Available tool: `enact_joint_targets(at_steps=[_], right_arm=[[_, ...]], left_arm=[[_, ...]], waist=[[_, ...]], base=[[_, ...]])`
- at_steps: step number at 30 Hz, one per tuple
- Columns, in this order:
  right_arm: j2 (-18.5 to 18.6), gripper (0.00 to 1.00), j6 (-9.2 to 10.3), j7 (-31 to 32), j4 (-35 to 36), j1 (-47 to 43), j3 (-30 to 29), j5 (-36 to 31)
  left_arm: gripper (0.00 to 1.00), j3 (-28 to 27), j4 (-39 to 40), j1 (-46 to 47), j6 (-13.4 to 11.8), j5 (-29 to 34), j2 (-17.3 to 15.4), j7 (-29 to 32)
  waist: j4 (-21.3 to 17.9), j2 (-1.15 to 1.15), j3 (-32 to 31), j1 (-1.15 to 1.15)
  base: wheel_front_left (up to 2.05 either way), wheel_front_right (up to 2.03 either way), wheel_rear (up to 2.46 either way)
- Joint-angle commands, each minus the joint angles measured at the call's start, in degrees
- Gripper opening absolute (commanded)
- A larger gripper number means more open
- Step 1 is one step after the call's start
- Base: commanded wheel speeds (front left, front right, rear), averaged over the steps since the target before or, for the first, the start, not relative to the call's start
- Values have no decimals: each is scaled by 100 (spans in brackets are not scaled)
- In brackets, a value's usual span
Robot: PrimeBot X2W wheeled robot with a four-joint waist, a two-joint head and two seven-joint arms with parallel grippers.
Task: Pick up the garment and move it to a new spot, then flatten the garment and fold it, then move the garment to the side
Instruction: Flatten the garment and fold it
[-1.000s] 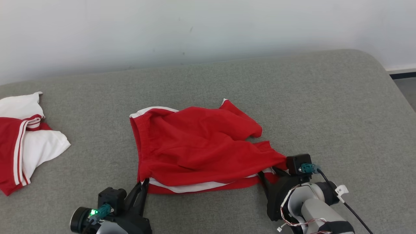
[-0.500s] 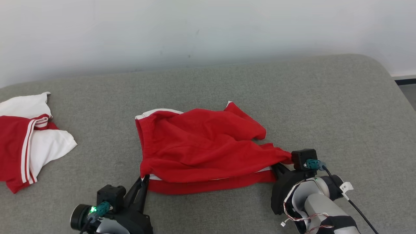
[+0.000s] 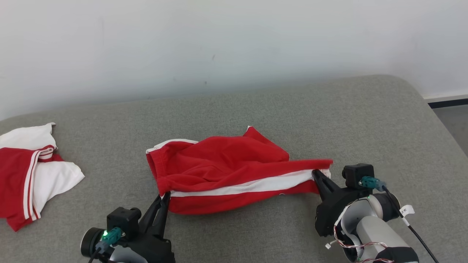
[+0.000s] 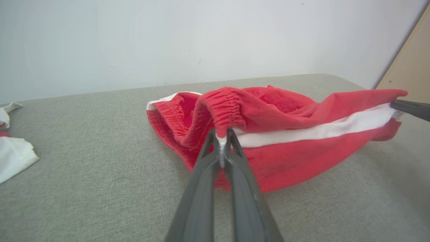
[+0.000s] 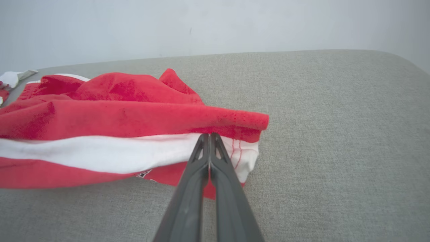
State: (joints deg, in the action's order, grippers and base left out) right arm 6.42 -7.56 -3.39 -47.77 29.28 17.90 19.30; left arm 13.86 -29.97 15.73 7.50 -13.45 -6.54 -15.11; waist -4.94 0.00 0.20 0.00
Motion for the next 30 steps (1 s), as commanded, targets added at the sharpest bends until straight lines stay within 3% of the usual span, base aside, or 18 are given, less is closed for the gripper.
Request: enact_joint_targets(at_steps=[1, 18, 22, 25, 30], right_arm=[[19, 0, 15, 46, 227, -115, -69, 6], [171, 0, 15, 943, 3580, -843, -940, -643], [259, 0, 15, 1198, 4010, -655, -966, -698], [330, 0, 15, 1398, 4050, -180, -849, -626], [355, 0, 15, 1551, 3209, 1337, -416, -442]], left_arm=[[0, -16, 67, -105, -6, -40, -3, -6], [0, 177, 1194, 315, -6, -1048, 51, 102], [0, 223, 1291, 626, -6, -1329, -21, 275], [0, 211, 1260, 1105, -6, -1554, -174, 509], [0, 165, 1049, 2401, -6, -1886, -522, 1077]], waist=[[6, 0, -56, 0], [17, 0, -214, 0], [-61, 0, -70, 0], [-192, 0, 234, 0], [-459, 0, 1286, 0]], base=[[0, 0, 0], [0, 0, 0], [0, 0, 0], [0, 0, 0], [0, 0, 0]])
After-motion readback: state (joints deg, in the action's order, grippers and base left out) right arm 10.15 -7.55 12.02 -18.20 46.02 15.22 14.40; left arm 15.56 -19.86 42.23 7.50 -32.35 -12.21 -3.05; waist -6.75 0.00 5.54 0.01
